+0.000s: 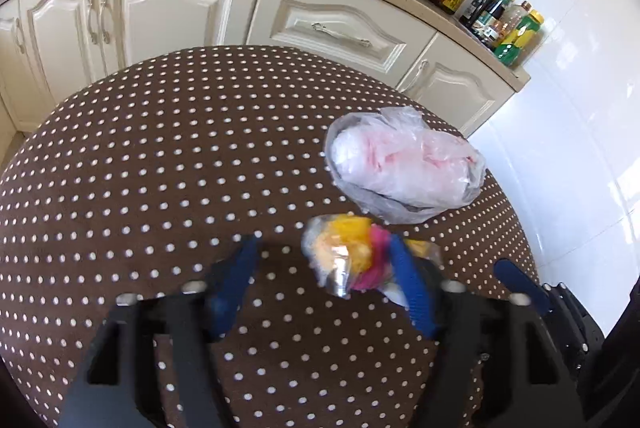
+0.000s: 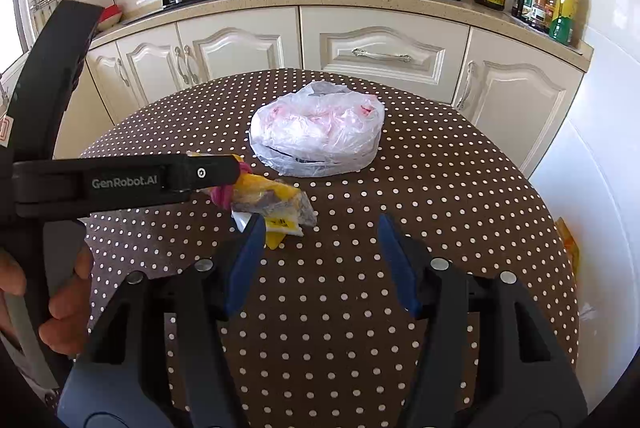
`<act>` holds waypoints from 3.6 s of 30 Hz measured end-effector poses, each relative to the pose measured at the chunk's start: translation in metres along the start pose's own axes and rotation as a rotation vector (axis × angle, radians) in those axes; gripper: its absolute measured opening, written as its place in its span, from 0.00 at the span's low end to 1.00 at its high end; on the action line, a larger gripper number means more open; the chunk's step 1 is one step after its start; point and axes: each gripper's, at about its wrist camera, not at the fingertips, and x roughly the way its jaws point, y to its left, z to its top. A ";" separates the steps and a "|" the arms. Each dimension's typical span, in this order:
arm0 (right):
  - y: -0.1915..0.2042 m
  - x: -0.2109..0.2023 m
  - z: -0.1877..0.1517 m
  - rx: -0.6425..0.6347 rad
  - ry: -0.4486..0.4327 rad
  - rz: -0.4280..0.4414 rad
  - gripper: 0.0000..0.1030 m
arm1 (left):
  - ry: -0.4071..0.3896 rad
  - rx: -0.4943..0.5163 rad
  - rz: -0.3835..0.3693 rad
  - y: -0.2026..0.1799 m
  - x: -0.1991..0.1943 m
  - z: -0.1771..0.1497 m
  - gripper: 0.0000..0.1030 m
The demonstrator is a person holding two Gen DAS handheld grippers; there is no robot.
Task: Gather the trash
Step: 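Grasp the clear plastic bag with right tool while left grasps the wrapped yellow peel, then carry bag and wrapped peel over the blue bucket, then open both tools to drop bag and peel into the bucket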
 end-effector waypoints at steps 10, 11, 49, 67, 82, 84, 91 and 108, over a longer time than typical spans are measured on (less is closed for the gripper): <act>0.005 0.001 0.008 -0.016 0.001 -0.012 0.57 | -0.042 -0.058 -0.020 0.009 -0.024 -0.002 0.32; 0.005 0.000 0.011 -0.014 -0.004 -0.015 0.60 | -0.064 -0.063 -0.002 0.012 -0.032 -0.002 0.31; 0.170 -0.057 0.044 -0.066 -0.203 0.288 0.08 | -0.517 -0.121 0.406 0.140 -0.258 -0.079 0.30; 0.487 0.011 -0.073 -0.376 0.034 0.529 0.08 | -0.391 -0.483 0.666 0.413 -0.328 -0.267 0.30; 0.547 0.152 -0.163 -0.464 0.283 0.416 0.09 | -0.181 -0.664 0.601 0.542 -0.207 -0.322 0.31; 0.548 0.161 -0.166 -0.465 0.291 0.404 0.09 | -0.177 -0.663 0.594 0.551 -0.195 -0.320 0.34; 0.546 0.191 -0.175 -0.430 0.329 0.376 0.09 | -0.153 -0.664 0.541 0.565 -0.178 -0.318 0.56; 0.559 0.211 -0.187 -0.422 0.360 0.403 0.09 | -0.115 -0.643 0.610 0.563 -0.183 -0.318 0.57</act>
